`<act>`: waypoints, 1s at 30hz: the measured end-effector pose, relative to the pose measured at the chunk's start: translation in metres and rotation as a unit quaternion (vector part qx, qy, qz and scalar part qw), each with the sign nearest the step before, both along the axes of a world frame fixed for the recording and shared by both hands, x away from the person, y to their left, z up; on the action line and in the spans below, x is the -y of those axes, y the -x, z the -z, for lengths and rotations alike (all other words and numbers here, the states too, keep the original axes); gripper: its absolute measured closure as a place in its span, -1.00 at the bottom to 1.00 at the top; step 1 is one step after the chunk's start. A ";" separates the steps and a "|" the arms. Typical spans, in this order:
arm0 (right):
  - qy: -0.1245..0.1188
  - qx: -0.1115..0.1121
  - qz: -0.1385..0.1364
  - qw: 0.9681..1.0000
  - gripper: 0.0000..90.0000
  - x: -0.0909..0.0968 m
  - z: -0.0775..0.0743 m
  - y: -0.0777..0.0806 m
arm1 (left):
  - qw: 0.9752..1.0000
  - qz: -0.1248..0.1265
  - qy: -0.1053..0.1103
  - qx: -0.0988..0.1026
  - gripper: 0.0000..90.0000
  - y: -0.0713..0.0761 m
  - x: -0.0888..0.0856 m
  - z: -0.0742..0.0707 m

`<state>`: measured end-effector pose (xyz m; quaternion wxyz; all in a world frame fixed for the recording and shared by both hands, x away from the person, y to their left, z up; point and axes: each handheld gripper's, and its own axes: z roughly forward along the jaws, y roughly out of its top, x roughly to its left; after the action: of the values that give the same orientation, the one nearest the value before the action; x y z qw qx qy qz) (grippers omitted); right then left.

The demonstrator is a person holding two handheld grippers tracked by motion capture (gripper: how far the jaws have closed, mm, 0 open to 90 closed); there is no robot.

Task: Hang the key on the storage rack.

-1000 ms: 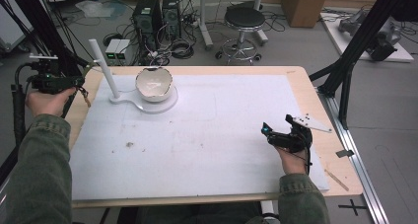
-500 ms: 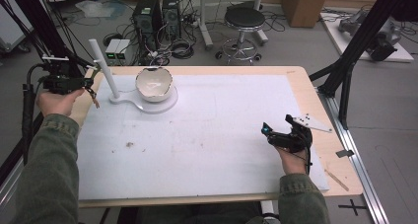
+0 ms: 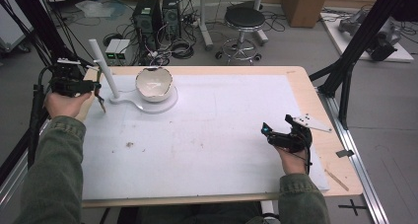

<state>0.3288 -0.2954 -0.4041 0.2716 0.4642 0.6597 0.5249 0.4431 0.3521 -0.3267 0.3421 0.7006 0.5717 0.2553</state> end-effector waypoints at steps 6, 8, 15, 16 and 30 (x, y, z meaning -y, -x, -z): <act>-0.002 -0.001 0.001 1.000 -0.99 0.000 0.000 0.000 | 1.000 0.018 -0.014 0.007 -0.40 0.004 0.014 0.004; 0.000 0.002 0.001 1.000 -0.99 0.001 0.000 0.000 | 1.000 0.019 0.001 0.012 -0.56 0.007 0.017 0.006; -0.001 0.003 0.000 1.000 -0.99 0.001 0.000 0.000 | 0.999 0.010 0.019 0.029 -0.85 0.017 0.020 0.014; -0.002 0.003 0.000 1.000 -0.99 0.001 0.000 -0.001 | 0.999 0.011 0.024 0.032 -0.85 0.019 0.021 0.014; -0.003 0.002 0.001 1.000 -0.99 0.001 0.000 -0.001 | 0.997 0.039 0.021 0.058 -0.96 0.038 0.038 0.007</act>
<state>0.3294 -0.2964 -0.4040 0.2718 0.4648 0.6570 0.5277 0.4051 0.3138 -0.3336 0.3988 0.6995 0.5282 0.2696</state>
